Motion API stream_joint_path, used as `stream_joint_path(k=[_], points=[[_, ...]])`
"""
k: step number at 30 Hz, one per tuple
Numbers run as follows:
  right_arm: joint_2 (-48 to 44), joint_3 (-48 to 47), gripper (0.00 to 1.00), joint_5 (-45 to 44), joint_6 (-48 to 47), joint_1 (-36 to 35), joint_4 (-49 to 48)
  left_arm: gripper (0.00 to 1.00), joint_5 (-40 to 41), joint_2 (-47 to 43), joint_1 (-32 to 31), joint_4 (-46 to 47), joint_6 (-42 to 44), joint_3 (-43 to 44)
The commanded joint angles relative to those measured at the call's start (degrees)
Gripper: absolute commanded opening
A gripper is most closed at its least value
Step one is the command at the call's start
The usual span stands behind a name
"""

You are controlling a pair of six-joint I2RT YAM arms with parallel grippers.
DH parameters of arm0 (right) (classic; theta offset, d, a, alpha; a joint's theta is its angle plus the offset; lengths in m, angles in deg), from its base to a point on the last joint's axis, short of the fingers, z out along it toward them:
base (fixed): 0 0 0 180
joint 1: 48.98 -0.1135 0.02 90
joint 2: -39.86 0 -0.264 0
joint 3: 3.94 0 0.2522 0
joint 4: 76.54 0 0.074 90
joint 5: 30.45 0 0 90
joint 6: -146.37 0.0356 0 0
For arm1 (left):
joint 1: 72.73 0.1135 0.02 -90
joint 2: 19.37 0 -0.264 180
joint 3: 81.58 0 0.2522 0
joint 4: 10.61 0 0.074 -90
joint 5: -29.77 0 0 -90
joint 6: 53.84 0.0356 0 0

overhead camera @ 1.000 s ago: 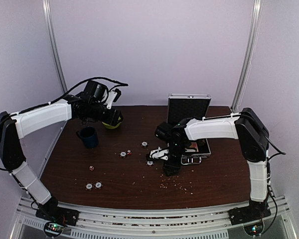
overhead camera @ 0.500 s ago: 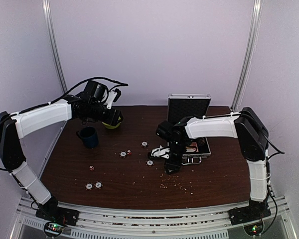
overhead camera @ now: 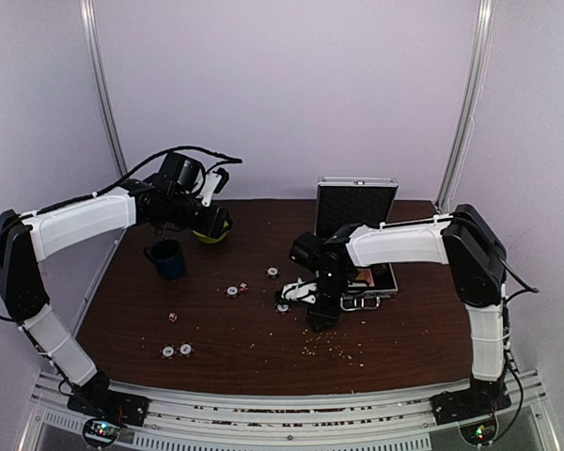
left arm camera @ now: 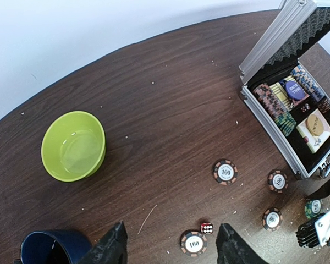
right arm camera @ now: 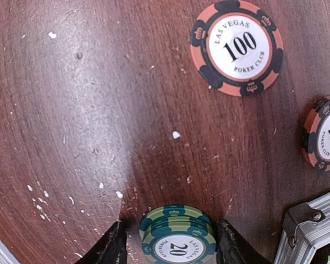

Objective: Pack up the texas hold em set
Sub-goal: Pick up the pile of poker chips from the center of the board.

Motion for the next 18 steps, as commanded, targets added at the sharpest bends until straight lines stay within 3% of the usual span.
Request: stream_joint_path(k=[1, 7, 18], points=[[3.31, 4.01, 0.55, -1.36, 1.4, -0.74, 0.69, 0.56, -1.0, 0.29, 0.6, 0.65, 0.54, 0.77], [3.48, 4.36, 0.48, -1.16, 1.24, -0.75, 1.5, 0.56, -0.96, 0.26, 0.57, 0.71, 0.53, 0.75], [4.57, 2.37, 0.2, 0.58, 1.1, -0.75, 3.44, 0.56, -1.04, 0.52, 0.62, 0.53, 0.58, 0.82]])
